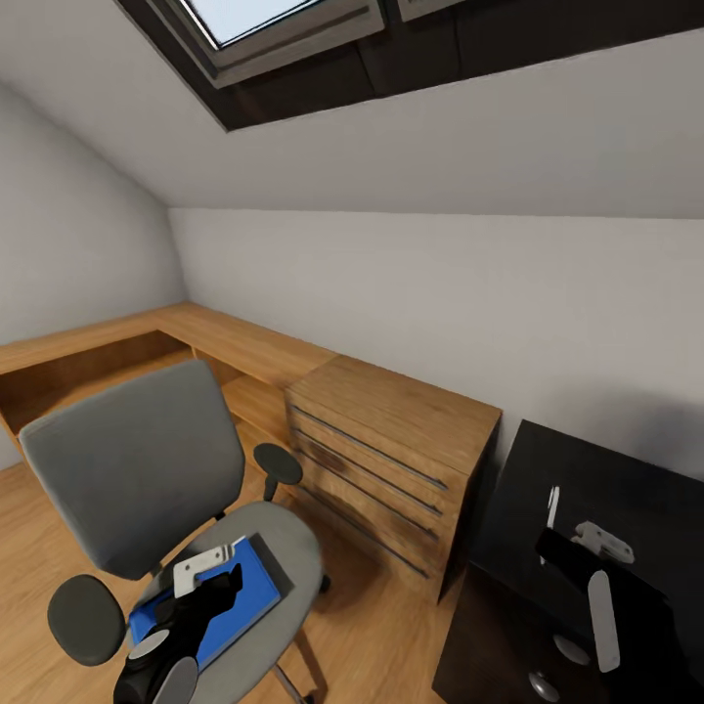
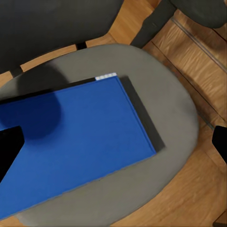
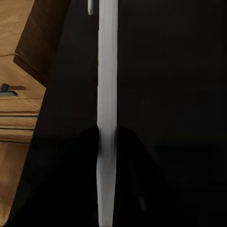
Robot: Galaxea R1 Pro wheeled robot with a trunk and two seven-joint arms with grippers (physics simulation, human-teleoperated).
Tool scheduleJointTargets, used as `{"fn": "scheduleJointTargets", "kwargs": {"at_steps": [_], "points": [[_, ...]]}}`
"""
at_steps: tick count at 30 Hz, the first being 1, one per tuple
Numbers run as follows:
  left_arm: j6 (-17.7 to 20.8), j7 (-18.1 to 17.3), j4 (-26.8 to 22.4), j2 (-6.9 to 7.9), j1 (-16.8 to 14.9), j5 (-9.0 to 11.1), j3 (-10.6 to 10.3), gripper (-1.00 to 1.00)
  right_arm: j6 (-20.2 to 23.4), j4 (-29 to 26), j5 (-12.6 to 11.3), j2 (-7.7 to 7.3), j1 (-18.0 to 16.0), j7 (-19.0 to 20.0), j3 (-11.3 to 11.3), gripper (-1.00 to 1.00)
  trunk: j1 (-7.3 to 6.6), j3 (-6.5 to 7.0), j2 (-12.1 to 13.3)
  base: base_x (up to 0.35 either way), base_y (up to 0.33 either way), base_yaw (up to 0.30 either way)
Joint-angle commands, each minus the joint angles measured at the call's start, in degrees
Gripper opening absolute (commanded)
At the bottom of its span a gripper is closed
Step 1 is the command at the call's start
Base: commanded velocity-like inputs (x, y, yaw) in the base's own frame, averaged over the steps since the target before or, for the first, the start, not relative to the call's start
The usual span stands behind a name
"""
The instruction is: In the bedroom, organize the workspace by keeping the computer under the desk, ensuring the monitor is on the desk, placing the keyboard on the desk next to the monitor, placing the mouse on the desk next to the keyboard, moving the folder from the swivel chair onto the desk next to the mouse, stacking the notebook on top of the folder with the pen on top of the notebook, and positioning the swivel chair next to the desk.
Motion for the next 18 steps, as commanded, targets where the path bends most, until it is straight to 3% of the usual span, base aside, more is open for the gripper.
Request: {"fn": "scheduleJointTargets", "kwargs": {"at_steps": [1,5,11,12,14,18], "points": [[0.1,0.5,-0.1,0.06,-0.1,0.4,-0.1,1.00,-0.2,0.9,0.2,0.03,-0.5,-0.2,-0.2,-1.00,0.00,-0.06,0.0,0.007,-0.002,0.000],[0.1,0.5,-0.1,0.03,-0.1,0.4,-0.2,1.00,-4.0,7.9,4.2,-0.52,-3.8,-1.3,-0.1,-1.00,0.00,-0.06,0.0,0.003,-0.001,0.000],[0.1,0.5,-0.1,0.02,-0.1,0.4,-0.3,1.00,-6.5,14.7,6.8,-1.34,-6.7,-1.7,-0.1,-1.00,0.00,-0.06,0.0,0.000,0.000,0.000],[0.0,0.6,-0.1,0.02,-0.1,0.4,-0.5,1.00,-7.2,15.9,7.3,-1.49,-7.2,-1.7,-0.1,-1.00,0.00,-0.06,0.0,0.000,0.000,0.000],[-0.2,0.8,-0.1,0.09,-0.1,0.4,-2.8,1.00,-11.2,24.0,10.3,-2.62,-10.4,-2.7,-0.1,-1.00,0.00,-0.06,0.0,0.000,0.000,0.000],[-0.2,0.8,-0.1,0.18,-0.1,0.4,-3.1,1.00,-12.8,26.6,10.8,-3.22,-11.4,-3.9,-0.2,-1.00,0.00,-0.06,0.0,0.000,0.000,0.000]]}}
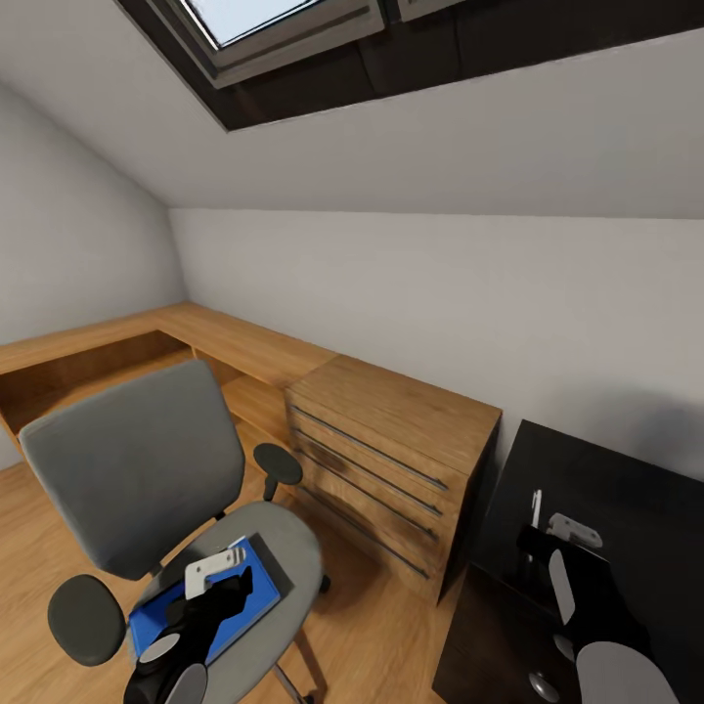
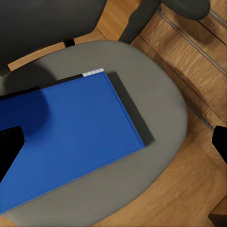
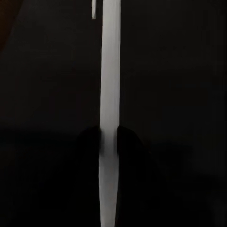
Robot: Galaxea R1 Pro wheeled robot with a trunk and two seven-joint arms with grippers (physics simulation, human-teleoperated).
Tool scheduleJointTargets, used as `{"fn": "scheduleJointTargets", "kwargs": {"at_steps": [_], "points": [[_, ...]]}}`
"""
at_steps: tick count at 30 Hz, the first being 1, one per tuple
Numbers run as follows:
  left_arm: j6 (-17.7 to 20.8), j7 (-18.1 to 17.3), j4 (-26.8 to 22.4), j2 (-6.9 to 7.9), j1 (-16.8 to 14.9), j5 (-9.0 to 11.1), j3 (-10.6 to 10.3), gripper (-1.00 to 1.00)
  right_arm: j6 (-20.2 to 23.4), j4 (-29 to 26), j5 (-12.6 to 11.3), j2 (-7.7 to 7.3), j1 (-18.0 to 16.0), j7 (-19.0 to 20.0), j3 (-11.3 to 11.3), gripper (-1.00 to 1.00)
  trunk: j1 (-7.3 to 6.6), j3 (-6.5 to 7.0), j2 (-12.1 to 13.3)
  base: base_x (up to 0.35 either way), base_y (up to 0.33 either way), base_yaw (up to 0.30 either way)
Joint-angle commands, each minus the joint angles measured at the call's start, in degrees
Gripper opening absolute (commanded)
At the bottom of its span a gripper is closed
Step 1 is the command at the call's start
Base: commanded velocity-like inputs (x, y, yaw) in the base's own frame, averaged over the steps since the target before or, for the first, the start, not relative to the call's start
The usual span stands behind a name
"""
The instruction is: In the bedroom, organize the workspace by keeping the computer under the desk, ensuring the monitor is on the desk, placing the keyboard on the desk next to the monitor, placing the mouse on the desk next to the keyboard, moving the folder from the swivel chair onto the desk next to the mouse, stacking the notebook on top of the folder with the pen on top of the notebook, and positioning the swivel chair next to the desk.
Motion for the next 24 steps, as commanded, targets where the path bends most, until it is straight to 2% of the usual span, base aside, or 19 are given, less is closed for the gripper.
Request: {"fn": "scheduleJointTargets", "kwargs": {"at_steps": [1,12,13,24], "points": [[0.1,0.5,-0.1,0.06,-0.1,0.4,-0.1,1.00,0.3,0.0,0.7,-0.02,-0.1,0.0,-0.1,-1.00,0.00,-0.07,0.0,0.000,0.000,0.000],[0.2,0.5,-0.1,0.08,-0.1,0.4,-0.2,1.00,0.1,0.3,0.6,-0.07,-0.2,-1.0,-0.1,-1.00,0.00,-0.07,0.0,0.000,0.000,0.000],[0.2,0.5,-0.1,0.08,-0.1,0.4,-0.2,1.00,0.1,0.2,0.6,-0.07,-0.2,-1.1,-0.1,1.00,0.00,-0.07,0.0,0.000,0.000,0.000],[0.2,0.5,-0.1,0.08,-0.1,0.4,-0.2,1.00,-0.1,-1.2,0.5,0.03,-0.2,-1.0,-0.1,1.00,-2.41,1.91,4.4,0.000,0.000,0.000]]}}
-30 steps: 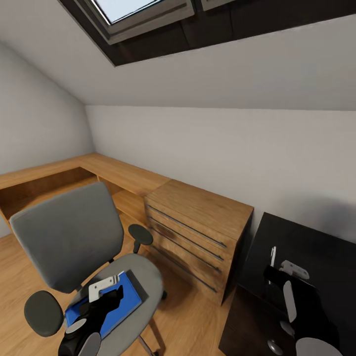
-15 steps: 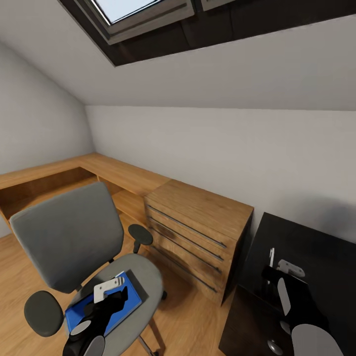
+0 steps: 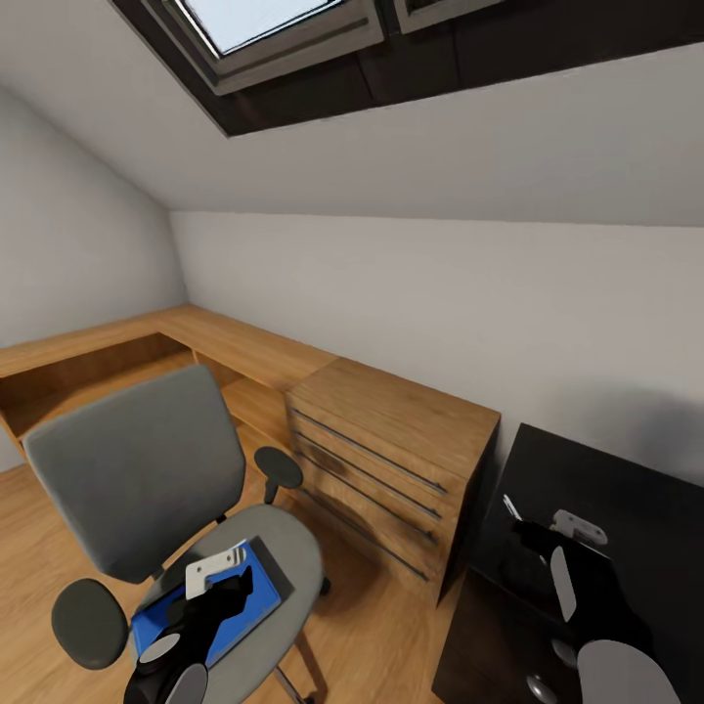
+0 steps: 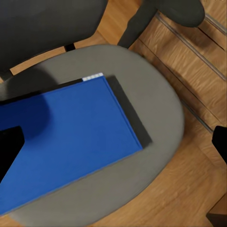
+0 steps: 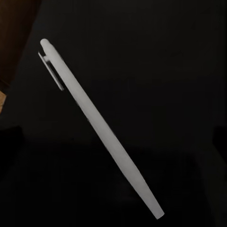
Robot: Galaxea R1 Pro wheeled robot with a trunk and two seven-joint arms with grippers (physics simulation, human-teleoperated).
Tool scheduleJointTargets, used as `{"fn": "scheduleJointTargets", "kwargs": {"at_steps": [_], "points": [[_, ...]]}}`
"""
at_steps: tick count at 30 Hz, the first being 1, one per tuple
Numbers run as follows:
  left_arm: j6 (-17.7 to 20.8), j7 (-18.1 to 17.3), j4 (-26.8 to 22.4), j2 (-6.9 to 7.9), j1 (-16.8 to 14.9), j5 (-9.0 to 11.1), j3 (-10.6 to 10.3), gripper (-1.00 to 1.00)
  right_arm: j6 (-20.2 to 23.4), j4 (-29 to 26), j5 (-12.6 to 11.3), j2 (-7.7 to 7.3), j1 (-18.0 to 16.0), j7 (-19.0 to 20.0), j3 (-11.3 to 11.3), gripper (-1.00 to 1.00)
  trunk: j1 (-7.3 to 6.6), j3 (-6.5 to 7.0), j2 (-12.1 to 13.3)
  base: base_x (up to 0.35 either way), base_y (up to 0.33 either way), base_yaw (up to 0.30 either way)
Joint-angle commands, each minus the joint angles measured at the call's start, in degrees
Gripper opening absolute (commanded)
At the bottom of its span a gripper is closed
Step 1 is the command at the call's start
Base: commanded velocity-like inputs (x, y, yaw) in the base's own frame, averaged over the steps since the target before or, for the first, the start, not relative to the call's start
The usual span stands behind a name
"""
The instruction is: In the bedroom, organize the workspace by keeping the computer under the desk, ensuring the monitor is on the desk, placing the keyboard on the desk next to the monitor, placing the mouse on the desk next to the keyboard, moving the folder from the swivel chair onto the desk next to the mouse, stacking the notebook on top of the folder with the pen on top of the notebook, and positioning the swivel chair next to the desk.
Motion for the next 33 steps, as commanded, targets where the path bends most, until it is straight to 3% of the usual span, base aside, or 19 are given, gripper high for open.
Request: {"fn": "scheduleJointTargets", "kwargs": {"at_steps": [1,8,13,17,20,22,26,29,33], "points": [[0.1,0.5,-0.1,0.06,-0.1,0.4,-0.1,1.00,0.3,-1.3,0.5,0.14,0.0,0.1,-0.1,1.00,-0.22,0.12,0.4,0.000,0.000,0.000],[0.1,0.6,-0.1,0.06,-0.1,0.4,-0.1,1.00,0.6,-8.5,0.5,1.93,0.2,0.0,-0.1,1.00,-1.76,1.38,3.2,0.000,0.000,0.000],[0.1,0.6,-0.1,0.06,-0.1,0.4,-0.1,1.00,0.9,-16.5,0.6,6.19,0.8,0.0,0.0,1.00,-2.86,2.28,5.2,0.000,0.000,0.000],[0.1,0.6,-0.1,0.08,-0.1,0.4,-0.1,1.00,1.7,-20.9,0.8,9.34,1.7,0.0,0.2,1.00,-2.86,2.28,5.2,0.000,0.000,0.033],[0.2,0.5,0.0,0.14,-0.1,0.4,0.0,1.00,1.9,-20.3,0.9,10.28,2.3,0.0,5.4,1.00,-2.86,2.28,5.2,0.000,0.000,0.226],[0.1,0.5,-0.1,0.18,-0.1,0.4,0.2,1.00,1.6,-17.6,0.9,10.28,3.2,-0.1,11.8,1.00,-2.86,2.28,5.2,0.000,0.000,0.270],[-0.1,0.5,0.0,0.24,-0.1,0.4,0.3,1.00,1.3,-12.9,0.8,10.28,3.6,-1.7,18.8,1.00,-2.86,2.28,5.2,0.000,0.000,0.279],[-0.1,0.5,0.0,0.59,-0.1,0.5,1.0,1.00,0.3,-10.9,0.7,10.28,3.6,-4.0,22.6,1.00,-2.86,2.28,5.2,0.000,0.000,0.281],[-0.2,0.5,0.0,0.85,-0.1,0.6,3.3,1.00,-1.5,-9.7,0.6,10.28,3.6,-6.7,25.7,1.00,-2.86,2.28,5.2,0.000,0.000,0.281]]}}
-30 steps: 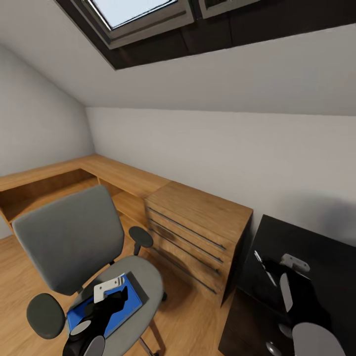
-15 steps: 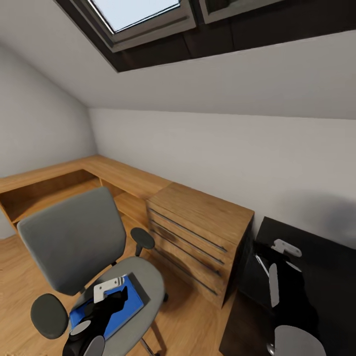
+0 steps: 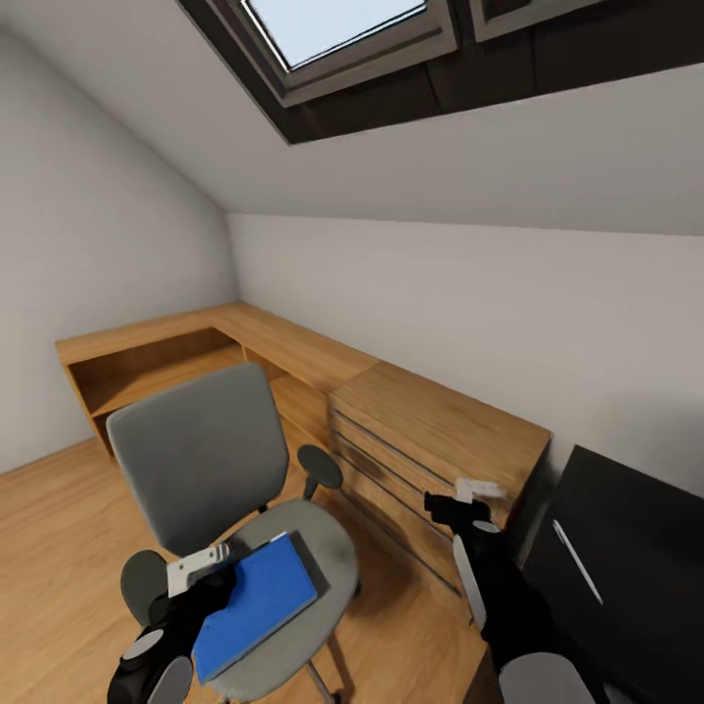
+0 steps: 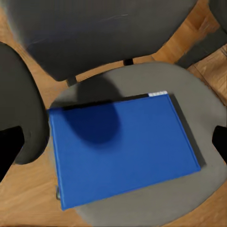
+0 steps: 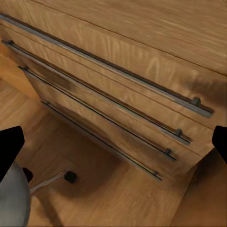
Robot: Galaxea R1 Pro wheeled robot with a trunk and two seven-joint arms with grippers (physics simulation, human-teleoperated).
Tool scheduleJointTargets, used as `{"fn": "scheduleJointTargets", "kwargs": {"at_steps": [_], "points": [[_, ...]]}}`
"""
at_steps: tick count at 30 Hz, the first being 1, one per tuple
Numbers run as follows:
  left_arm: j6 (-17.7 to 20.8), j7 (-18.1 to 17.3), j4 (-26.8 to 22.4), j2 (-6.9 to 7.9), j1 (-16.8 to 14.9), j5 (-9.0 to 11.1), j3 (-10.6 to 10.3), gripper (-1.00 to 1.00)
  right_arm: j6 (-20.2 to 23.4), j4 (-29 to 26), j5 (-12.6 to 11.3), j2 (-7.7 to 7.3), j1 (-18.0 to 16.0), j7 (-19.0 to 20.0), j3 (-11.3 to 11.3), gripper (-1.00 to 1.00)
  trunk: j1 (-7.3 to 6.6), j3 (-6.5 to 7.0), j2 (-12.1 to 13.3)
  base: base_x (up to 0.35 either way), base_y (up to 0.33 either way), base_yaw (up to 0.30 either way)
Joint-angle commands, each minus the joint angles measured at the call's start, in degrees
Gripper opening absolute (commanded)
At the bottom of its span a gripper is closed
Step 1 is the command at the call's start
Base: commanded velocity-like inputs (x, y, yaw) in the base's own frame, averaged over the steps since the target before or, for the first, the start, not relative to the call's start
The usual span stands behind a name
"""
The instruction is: In the bedroom, organize the workspace by keeping the computer under the desk, ensuring the monitor is on the desk, placing the keyboard on the desk next to the monitor, placing the mouse on the desk next to the keyboard, moving the folder from the swivel chair onto the desk next to the mouse, stacking the notebook on top of the folder with the pen on top of the notebook, and positioning the swivel chair next to the desk.
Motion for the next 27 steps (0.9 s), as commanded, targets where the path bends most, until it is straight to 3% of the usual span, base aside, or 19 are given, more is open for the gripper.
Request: {"fn": "scheduleJointTargets", "kwargs": {"at_steps": [1,3,5,7,12,16,27], "points": [[0.1,0.5,-0.1,0.11,-0.1,0.5,0.8,1.00,0.1,0.4,0.5,0.05,0.0,-0.5,0.5,1.00,0.00,-0.07,0.0,0.000,0.000,0.281],[0.1,0.5,-0.1,0.28,-0.1,0.5,4.1,1.00,-0.2,1.0,0.5,0.05,0.0,-1.1,1.3,1.00,0.00,-0.07,0.0,0.000,0.000,0.281],[0.1,0.1,0.0,0.58,-0.1,0.6,11.1,1.00,-0.3,1.3,0.5,0.05,0.0,-1.4,2.0,1.00,0.00,-0.07,0.0,0.000,0.000,0.281],[0.1,0.0,0.0,0.64,-0.1,0.6,13.2,1.00,-0.4,1.3,0.5,0.05,0.0,-1.5,2.1,1.00,0.00,-0.08,0.0,0.000,0.000,0.281],[0.1,-0.1,0.1,0.72,-0.1,0.8,15.0,1.00,-0.4,1.4,0.5,0.05,0.0,-1.5,2.2,1.00,0.00,-0.16,0.0,0.000,0.000,0.281],[0.1,-0.1,0.1,0.75,-0.1,0.8,15.3,1.00,-0.4,1.4,0.5,0.05,0.0,-1.5,2.3,1.00,0.00,-0.24,0.0,0.037,0.031,0.281],[0.2,-0.2,0.1,0.77,-0.1,0.8,16.0,1.00,-0.4,1.3,0.5,0.05,0.0,-1.5,2.3,1.00,0.00,-0.63,0.0,0.167,0.231,0.277]]}}
